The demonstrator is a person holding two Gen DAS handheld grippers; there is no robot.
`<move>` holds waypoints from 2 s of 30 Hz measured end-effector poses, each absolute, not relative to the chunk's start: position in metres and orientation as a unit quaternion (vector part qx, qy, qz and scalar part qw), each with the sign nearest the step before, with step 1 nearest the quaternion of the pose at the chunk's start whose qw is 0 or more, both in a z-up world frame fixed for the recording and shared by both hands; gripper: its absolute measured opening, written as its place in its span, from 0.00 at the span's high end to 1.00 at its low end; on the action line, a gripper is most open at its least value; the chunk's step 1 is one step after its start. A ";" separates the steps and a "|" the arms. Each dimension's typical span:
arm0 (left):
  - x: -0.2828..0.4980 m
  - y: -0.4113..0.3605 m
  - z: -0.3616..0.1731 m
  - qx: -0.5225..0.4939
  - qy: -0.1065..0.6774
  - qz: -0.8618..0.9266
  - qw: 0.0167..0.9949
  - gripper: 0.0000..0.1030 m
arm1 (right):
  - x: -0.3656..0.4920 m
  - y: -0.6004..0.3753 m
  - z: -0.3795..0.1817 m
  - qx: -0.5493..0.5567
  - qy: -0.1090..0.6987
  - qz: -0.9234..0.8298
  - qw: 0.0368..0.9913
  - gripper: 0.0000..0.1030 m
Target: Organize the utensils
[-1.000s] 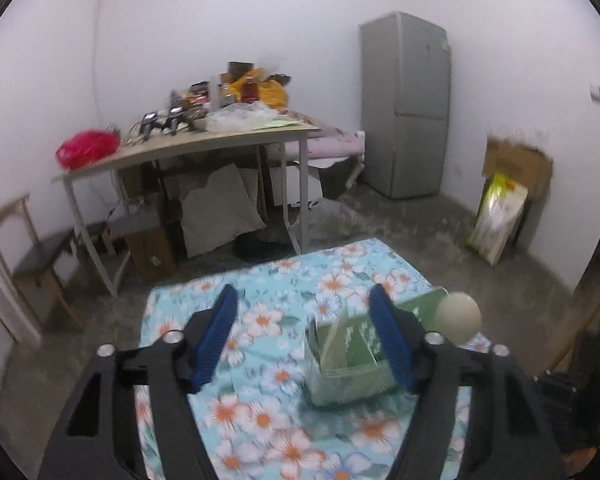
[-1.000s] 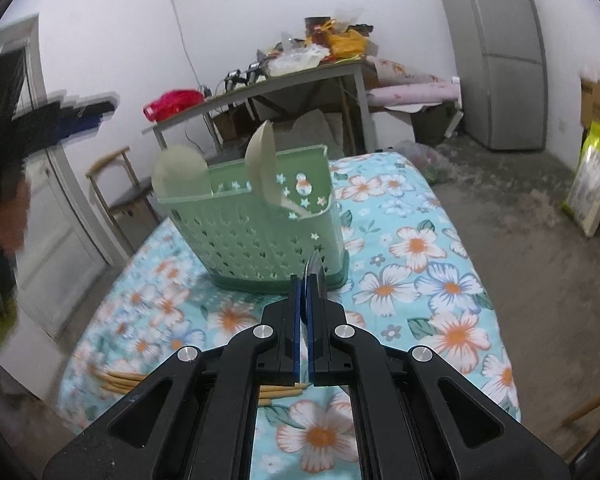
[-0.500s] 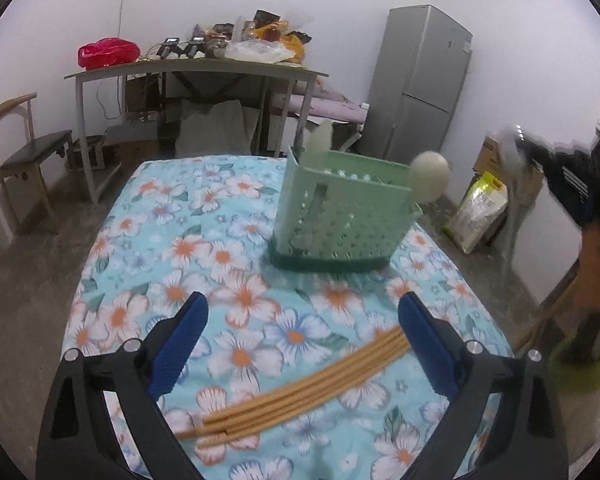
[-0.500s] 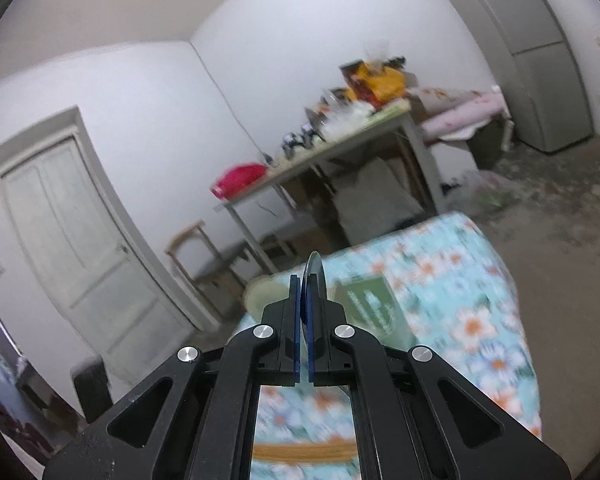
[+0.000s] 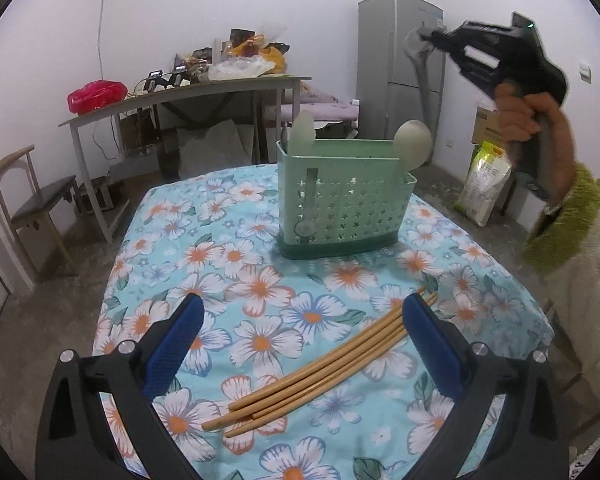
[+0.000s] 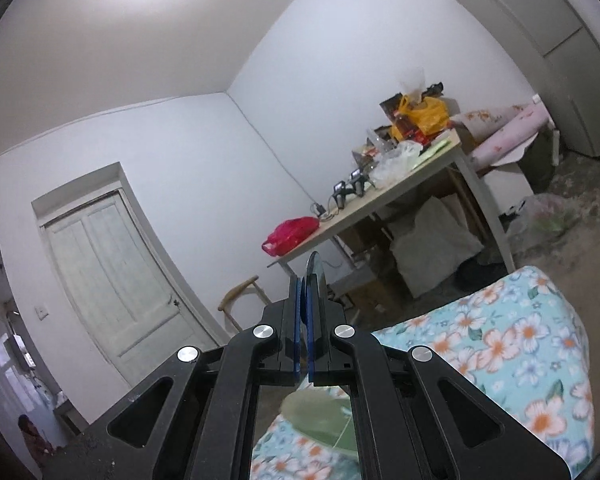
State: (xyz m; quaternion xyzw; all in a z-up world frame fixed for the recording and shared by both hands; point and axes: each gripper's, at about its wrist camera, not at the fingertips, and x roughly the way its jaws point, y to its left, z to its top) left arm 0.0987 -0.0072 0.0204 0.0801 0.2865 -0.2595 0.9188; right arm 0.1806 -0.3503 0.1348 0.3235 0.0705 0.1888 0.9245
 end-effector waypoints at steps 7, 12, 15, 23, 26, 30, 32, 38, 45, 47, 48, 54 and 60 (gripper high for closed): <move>0.111 0.000 0.017 0.076 0.296 -0.244 0.920 0.05 | 0.216 -0.353 0.097 0.320 0.095 0.193 0.923 0.99; 0.118 0.002 0.013 0.063 0.307 -0.241 0.919 0.05 | 0.222 -0.351 0.064 0.314 0.130 0.196 0.920 0.93; 0.120 0.001 0.010 0.062 0.309 -0.239 0.918 0.05 | 0.217 -0.351 0.061 0.305 0.139 0.192 0.922 0.86; 0.121 -0.002 0.011 0.053 0.307 -0.244 0.918 0.05 | 0.199 -0.358 0.081 0.291 0.118 0.179 0.932 0.65; 0.119 0.000 0.011 0.047 0.308 -0.246 0.918 0.05 | 0.184 -0.363 0.087 0.295 0.110 0.170 0.934 0.63; 0.117 0.005 0.012 0.032 0.308 -0.246 0.918 0.05 | 0.159 -0.368 0.094 0.293 0.103 0.157 0.938 0.58; 0.116 0.007 0.013 0.024 0.310 -0.247 0.918 0.05 | 0.144 -0.366 0.097 0.286 0.104 0.147 0.941 0.56; 0.115 0.017 0.013 -0.008 0.319 -0.245 0.915 0.05 | 0.112 -0.357 0.091 0.274 0.127 0.123 0.945 0.51; 0.116 0.029 0.011 -0.032 0.329 -0.239 0.913 0.05 | 0.080 -0.329 0.066 0.267 0.182 0.109 0.940 0.46; 0.116 0.032 0.010 -0.036 0.329 -0.240 0.913 0.05 | 0.076 -0.316 0.055 0.264 0.209 0.104 0.936 0.45; 0.116 0.033 0.010 -0.037 0.330 -0.240 0.912 0.05 | 0.073 -0.307 0.049 0.260 0.225 0.098 0.934 0.45; 0.115 0.034 0.007 -0.030 0.335 -0.241 0.911 0.05 | 0.063 -0.274 0.026 0.242 0.274 0.087 0.927 0.43; 0.119 0.032 0.013 -0.026 0.328 -0.238 0.914 0.05 | 0.064 -0.264 0.031 0.214 0.278 0.075 0.933 0.43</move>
